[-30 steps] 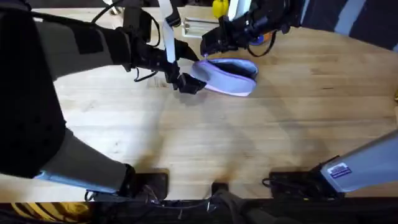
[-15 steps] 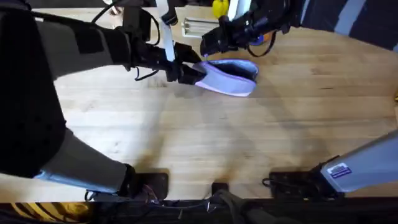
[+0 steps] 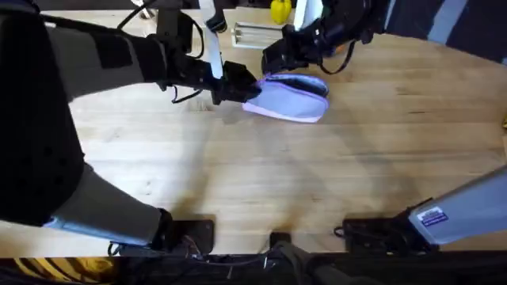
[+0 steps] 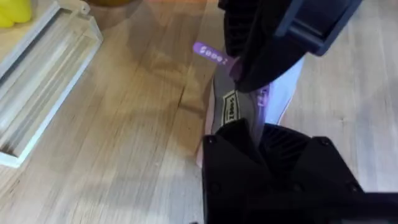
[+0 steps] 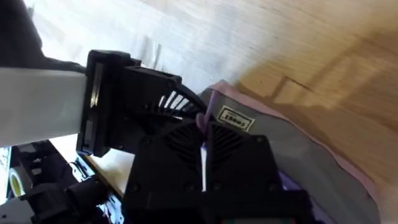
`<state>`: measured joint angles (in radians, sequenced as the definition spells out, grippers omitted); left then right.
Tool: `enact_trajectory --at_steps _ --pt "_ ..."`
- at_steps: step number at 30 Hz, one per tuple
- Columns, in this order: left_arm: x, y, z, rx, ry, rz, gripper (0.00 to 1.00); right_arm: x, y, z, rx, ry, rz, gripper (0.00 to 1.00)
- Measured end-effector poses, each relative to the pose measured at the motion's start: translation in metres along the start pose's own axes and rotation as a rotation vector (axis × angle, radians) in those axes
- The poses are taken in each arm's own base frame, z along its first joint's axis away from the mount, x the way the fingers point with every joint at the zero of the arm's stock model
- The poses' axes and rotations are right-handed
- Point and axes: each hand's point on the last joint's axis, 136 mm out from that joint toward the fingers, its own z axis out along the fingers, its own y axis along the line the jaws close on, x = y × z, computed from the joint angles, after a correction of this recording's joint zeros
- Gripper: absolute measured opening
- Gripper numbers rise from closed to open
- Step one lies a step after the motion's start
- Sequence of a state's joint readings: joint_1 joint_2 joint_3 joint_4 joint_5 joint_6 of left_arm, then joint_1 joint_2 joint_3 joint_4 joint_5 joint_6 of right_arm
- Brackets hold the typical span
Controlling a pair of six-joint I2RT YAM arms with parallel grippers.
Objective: Unzip the bag, pick up the pens from the table one at a time and place them inside, then zip the bag closed.
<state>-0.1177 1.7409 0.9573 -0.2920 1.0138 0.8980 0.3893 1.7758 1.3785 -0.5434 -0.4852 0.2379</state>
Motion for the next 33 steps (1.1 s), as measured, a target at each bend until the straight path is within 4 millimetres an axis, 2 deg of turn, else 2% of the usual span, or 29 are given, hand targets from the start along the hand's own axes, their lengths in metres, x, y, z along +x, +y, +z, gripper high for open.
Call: enact_trajectory --at_steps 8,25,33 --pt "-0.001 0.0 0.001 0.0 -0.001 0.005 0.041 0.003 -0.032 -0.015 0.038 0.016 0.093 0.031" --pt "-0.002 -0.001 0.002 0.006 -0.005 0.01 0.042 0.013 -0.115 -0.066 0.114 0.003 0.359 0.032" --pt "-0.003 -0.003 0.003 0.012 -0.008 0.011 0.042 0.022 -0.144 -0.087 0.14 -0.006 0.463 0.033"
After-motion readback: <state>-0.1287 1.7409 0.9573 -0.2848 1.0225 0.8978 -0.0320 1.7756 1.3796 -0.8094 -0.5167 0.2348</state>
